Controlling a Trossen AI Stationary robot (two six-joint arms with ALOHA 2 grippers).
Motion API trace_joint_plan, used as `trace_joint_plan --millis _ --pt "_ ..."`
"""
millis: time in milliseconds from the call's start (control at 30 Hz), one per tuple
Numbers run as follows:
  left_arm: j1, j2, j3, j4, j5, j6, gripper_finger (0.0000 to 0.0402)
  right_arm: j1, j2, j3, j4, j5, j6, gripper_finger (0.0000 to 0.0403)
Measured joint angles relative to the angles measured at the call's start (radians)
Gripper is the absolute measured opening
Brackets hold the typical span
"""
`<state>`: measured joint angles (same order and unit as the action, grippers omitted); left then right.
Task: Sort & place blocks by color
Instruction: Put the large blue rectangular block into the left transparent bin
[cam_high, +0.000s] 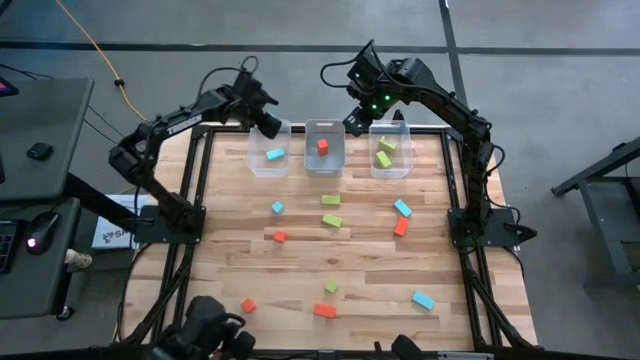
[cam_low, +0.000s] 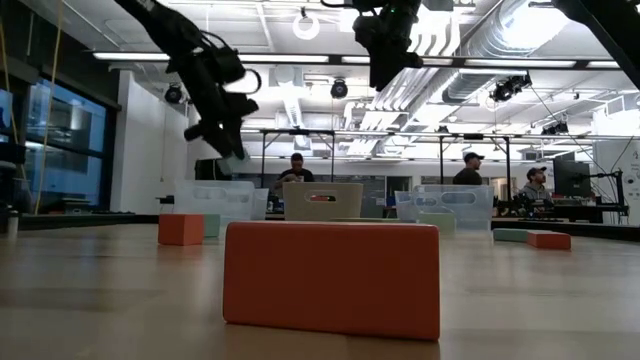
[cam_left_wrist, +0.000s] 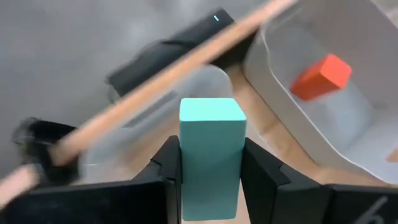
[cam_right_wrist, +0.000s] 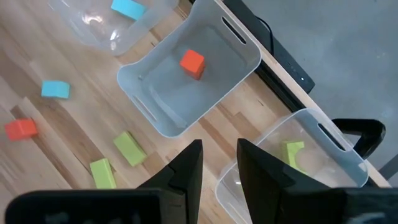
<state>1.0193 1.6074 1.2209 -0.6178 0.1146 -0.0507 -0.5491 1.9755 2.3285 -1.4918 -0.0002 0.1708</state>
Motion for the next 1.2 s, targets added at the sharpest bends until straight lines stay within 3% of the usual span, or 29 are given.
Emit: trace_joint_plan --millis 567,1033,1200 --pt "-0.014 0.219 0.000 -0.066 0.036 -0.024 0.0076 0.000 0.000 0.000 0.000 0.002 0.038 0.0092" --pt "-0.027 0.235 0.002 -0.067 0.037 0.001 0.0077 0.000 0.000 0.000 0.000 0.012 0.038 0.0092" --pt "-0.035 0.236 0.001 -0.067 0.036 0.002 0.0100 0.000 0.000 0.000 0.000 0.015 0.038 0.0092"
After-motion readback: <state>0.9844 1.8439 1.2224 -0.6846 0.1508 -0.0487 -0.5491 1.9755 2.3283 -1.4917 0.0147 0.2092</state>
